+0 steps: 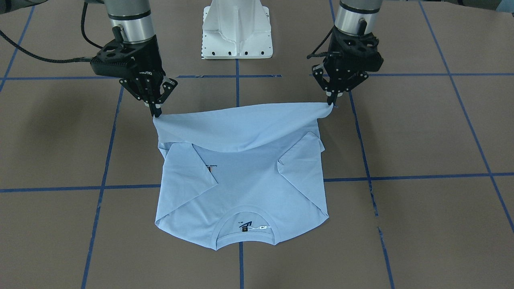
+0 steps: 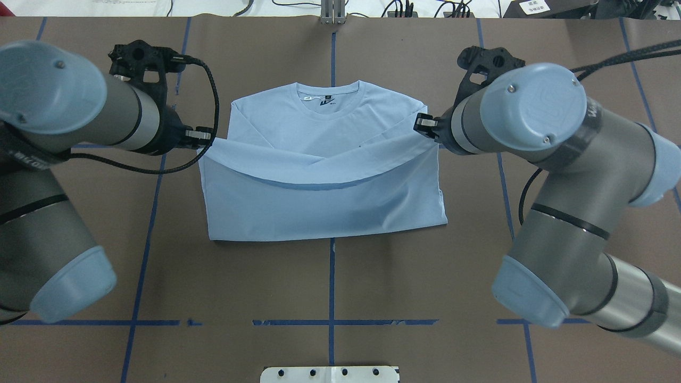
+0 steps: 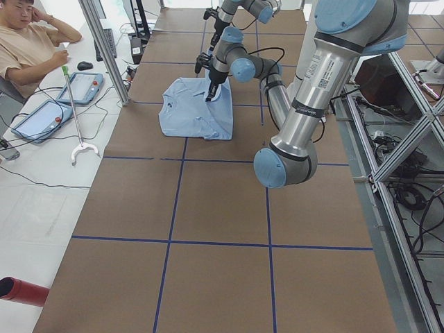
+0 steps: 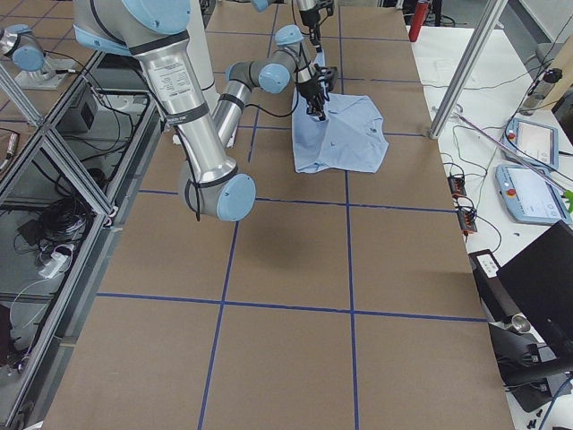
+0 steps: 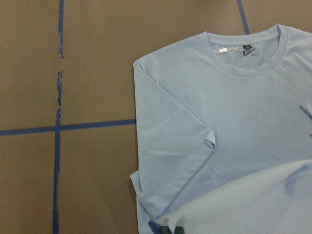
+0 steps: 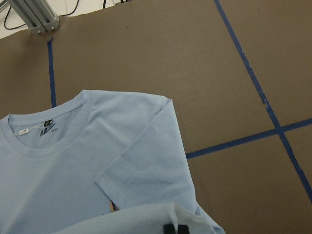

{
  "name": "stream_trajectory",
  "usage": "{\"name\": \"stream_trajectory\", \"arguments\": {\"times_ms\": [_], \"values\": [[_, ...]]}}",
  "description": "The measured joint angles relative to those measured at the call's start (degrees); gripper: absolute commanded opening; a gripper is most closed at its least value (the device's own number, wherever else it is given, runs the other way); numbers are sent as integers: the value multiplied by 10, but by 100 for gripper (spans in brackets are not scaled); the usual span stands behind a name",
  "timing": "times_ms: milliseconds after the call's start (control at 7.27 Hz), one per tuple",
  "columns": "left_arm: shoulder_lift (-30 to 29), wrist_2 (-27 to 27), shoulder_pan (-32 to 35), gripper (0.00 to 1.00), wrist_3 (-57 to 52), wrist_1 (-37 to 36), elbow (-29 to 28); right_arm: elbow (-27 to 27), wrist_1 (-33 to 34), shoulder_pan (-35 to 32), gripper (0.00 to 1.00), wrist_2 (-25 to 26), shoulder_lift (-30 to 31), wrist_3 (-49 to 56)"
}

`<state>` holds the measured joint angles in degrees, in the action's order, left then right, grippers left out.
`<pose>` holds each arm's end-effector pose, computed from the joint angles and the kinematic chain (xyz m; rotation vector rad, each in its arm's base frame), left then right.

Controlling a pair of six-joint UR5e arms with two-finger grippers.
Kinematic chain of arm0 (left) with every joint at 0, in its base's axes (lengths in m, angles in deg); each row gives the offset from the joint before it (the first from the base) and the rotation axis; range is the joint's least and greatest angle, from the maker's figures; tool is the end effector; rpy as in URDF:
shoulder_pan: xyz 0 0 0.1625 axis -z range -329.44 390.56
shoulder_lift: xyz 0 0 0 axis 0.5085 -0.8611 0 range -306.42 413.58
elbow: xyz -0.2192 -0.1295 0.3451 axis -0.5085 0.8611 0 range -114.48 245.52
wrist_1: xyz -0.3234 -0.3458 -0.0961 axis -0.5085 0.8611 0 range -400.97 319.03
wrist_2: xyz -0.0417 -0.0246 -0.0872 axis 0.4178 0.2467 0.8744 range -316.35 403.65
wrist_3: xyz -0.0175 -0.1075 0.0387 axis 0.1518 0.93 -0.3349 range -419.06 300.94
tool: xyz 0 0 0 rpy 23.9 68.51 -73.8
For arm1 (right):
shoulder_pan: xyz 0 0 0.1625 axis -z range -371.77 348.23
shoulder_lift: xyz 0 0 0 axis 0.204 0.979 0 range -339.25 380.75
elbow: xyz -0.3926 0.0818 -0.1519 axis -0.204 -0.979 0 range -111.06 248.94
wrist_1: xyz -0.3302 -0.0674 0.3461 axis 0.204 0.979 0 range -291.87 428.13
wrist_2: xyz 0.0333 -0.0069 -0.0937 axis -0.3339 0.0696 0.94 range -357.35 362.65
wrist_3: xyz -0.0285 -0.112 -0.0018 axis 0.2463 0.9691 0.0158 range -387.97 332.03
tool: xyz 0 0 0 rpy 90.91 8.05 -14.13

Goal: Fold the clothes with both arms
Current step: 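Lift the hem with both grippers and fold it toward the collar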

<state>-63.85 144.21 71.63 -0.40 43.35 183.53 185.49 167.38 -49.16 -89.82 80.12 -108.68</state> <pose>0.3879 -0.4867 0.1580 0.3721 0.8006 -0.0785 -0.4168 -0.4800 0.1447 0.2967 -0.7910 0.4431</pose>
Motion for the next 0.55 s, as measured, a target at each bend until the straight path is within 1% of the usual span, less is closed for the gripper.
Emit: {"name": "stream_trajectory", "arguments": {"times_ms": [275, 413, 550], "values": [[-39, 0, 28, 0, -8, 66, -109, -79, -8, -32, 0, -1, -43, 13], [-61, -2, 37, 0, -13, 96, -164, -131, -38, -42, 0, -1, -64, 16], [-77, -3, 44, 0, -17, 134, -217, -194, -87, -49, 0, -1, -82, 18]]}}
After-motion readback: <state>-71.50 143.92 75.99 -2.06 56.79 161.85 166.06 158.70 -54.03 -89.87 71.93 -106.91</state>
